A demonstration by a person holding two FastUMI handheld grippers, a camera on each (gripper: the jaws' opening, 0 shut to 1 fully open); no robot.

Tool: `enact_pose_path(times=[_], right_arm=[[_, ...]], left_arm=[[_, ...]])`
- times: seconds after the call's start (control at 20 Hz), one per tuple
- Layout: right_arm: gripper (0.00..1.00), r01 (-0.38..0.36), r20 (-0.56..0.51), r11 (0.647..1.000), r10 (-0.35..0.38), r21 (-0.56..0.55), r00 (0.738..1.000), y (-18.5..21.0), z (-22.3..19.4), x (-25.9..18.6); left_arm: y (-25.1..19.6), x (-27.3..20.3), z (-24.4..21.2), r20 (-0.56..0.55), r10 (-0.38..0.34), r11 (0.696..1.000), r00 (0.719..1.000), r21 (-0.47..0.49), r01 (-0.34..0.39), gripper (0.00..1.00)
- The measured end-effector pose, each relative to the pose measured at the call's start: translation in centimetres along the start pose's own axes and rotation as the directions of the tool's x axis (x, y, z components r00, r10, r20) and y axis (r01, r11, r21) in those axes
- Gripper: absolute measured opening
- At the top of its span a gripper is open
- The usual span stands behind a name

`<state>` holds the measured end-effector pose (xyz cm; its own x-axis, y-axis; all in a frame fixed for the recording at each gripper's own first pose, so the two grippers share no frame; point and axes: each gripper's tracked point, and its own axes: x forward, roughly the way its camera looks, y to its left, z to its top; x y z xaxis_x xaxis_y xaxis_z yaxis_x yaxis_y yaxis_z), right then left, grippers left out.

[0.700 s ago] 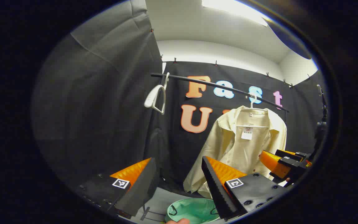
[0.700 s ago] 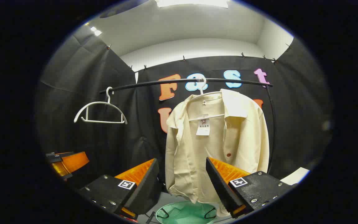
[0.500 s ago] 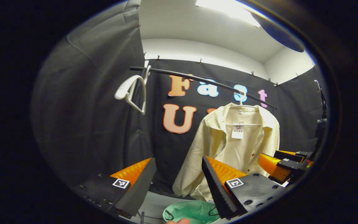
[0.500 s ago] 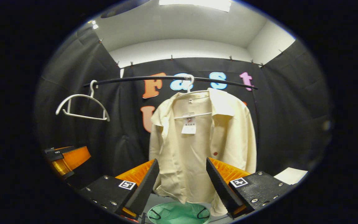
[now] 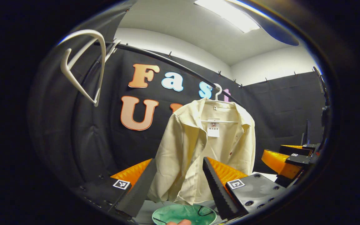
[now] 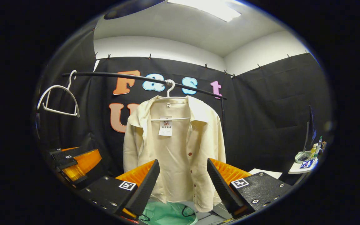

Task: Grasp the clothes on the hanger with both hands and then place them into the laundry hamper below.

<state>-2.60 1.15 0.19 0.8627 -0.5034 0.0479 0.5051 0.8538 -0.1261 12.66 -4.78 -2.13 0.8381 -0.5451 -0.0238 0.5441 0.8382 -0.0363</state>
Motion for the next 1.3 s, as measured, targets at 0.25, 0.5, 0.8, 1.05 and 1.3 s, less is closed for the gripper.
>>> enact_pose_path(times=[0.25,0.5,0.8,1.05,1.3], right_arm=[[0.95,-0.085,-0.008,0.996,0.085,0.030,0.996,1.5,-0.4,0.8],[0.94,-0.092,0.000,0.995,0.092,0.027,0.996,0.3,-0.6,3.3],[0.95,-0.085,-0.013,0.995,0.086,0.053,0.996,-1.8,-1.4,5.0],[0.95,-0.054,-0.018,0.997,0.056,0.058,0.998,-4.2,-2.0,4.4],[0.94,-0.022,-0.003,0.998,0.022,0.051,1.000,-6.0,-1.8,4.8]], left_arm=[[0.4,-0.1,0.0,-0.004,0.053,0.998,0.999,-0.023,-0.054,0.96],[0.5,0.7,-0.9,-0.029,0.089,0.996,0.996,-0.024,-0.090,0.96],[0.1,1.6,-0.8,-0.017,0.121,0.992,0.993,-0.025,-0.121,0.96],[-0.9,2.1,-0.8,-0.013,0.113,0.993,0.993,-0.029,-0.114,0.96],[-1.5,2.6,-0.5,-0.004,0.098,0.995,0.995,-0.011,-0.098,0.96]])
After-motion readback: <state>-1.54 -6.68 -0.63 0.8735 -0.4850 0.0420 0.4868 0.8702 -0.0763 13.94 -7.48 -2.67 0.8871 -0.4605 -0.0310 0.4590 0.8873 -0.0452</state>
